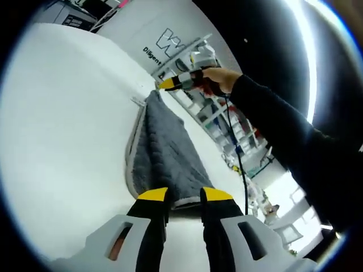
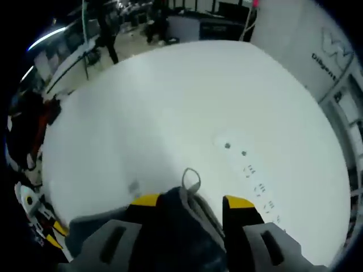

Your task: Open the folded towel by lifting each exposed corner and separating the folded layers until the towel lies flat within the target outline without major curled edges

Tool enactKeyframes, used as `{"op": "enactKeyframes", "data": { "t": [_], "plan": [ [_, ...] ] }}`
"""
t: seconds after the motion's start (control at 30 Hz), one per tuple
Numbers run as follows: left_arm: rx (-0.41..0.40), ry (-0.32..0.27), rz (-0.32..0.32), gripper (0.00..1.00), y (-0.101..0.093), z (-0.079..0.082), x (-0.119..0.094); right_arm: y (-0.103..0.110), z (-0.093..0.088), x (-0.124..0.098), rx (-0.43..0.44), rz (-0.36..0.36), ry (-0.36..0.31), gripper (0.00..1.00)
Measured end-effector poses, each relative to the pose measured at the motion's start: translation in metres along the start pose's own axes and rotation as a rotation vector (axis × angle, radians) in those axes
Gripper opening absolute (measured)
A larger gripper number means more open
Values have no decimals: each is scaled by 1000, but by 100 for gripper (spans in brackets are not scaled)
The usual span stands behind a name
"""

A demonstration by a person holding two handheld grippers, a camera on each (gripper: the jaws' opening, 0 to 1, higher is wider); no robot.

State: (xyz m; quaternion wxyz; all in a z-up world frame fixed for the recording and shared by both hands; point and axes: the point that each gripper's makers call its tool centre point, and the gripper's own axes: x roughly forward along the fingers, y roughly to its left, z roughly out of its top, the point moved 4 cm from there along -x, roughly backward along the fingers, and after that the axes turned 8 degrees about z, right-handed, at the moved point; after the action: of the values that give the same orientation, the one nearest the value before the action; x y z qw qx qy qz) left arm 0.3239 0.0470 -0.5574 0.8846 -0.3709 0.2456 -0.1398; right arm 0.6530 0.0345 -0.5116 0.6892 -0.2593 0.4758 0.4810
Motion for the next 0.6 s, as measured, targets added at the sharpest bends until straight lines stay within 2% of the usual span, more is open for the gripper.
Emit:
{"op": "enactKeyframes", "data": {
  "t": [0.13,0.2,0.27,0.4,0.53,0.6],
  "plan": [
    [-9,-2,-2,19,1,1,1,2,3,3,23,6,7,38],
    [-12,-3,-5,19,0,1,1,-1,6,5,57,-10,-3,42],
    [-11,-1,-5,18,0,1,0,-1,8,8,99,3,-4,42],
    [-11,-3,-7,16,0,1,0,-4,9,14,118,-19,0,33],
    [-31,-3,-13,15,1,2,0,-6,8,20,124,-39,15,35],
    [-37,-4,-15,15,1,2,0,-7,10,21,152,-42,6,32]
  ]
}}
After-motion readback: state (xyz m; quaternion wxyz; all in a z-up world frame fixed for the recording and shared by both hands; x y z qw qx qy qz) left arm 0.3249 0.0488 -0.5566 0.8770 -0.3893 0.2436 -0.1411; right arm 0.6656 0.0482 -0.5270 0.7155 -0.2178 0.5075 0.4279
